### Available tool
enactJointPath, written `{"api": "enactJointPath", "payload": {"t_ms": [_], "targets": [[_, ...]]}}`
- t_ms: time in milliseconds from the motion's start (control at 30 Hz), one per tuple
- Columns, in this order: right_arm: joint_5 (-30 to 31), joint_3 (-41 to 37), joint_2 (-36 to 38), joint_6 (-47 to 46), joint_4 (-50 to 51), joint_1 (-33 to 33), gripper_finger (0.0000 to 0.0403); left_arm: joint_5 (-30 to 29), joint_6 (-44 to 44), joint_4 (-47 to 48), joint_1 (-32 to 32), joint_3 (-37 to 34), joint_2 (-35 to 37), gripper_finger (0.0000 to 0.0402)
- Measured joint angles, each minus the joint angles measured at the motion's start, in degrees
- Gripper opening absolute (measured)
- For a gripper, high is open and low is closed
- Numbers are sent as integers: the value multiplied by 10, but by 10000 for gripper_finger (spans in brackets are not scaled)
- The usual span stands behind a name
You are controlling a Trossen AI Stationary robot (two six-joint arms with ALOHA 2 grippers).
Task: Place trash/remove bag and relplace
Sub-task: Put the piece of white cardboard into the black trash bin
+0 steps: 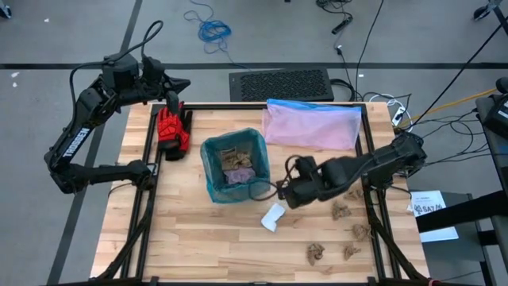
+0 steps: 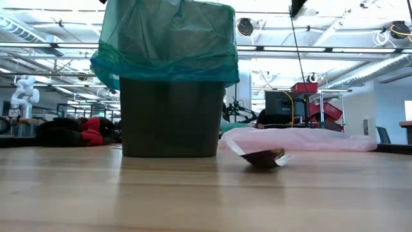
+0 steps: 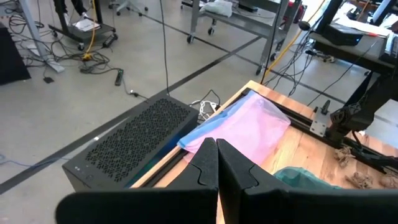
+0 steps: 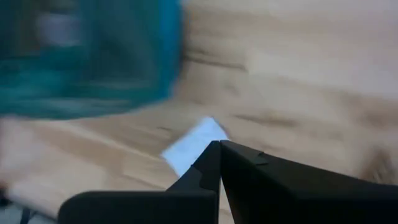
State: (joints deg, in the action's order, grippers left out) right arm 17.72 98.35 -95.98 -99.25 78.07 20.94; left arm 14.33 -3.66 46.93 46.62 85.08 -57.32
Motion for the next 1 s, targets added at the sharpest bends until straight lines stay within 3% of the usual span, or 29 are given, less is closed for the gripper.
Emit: {"api": "enactJointPath", "payload": {"t_ms": [233, 567, 733, 1000], "targets": [[-29, -6, -5, 236, -95, 2, 25, 0, 15, 0, 0, 0, 0, 0], [-44, -43, -88, 476, -251, 70, 176, -1, 46, 1, 10, 0, 0, 0], [-47, -44, -167, 512, -258, 97, 205, -1, 60, 13, 16, 0, 0, 0], [-56, -44, -252, 532, -262, 117, 201, -4, 89, 74, 19, 0, 0, 0]]}}
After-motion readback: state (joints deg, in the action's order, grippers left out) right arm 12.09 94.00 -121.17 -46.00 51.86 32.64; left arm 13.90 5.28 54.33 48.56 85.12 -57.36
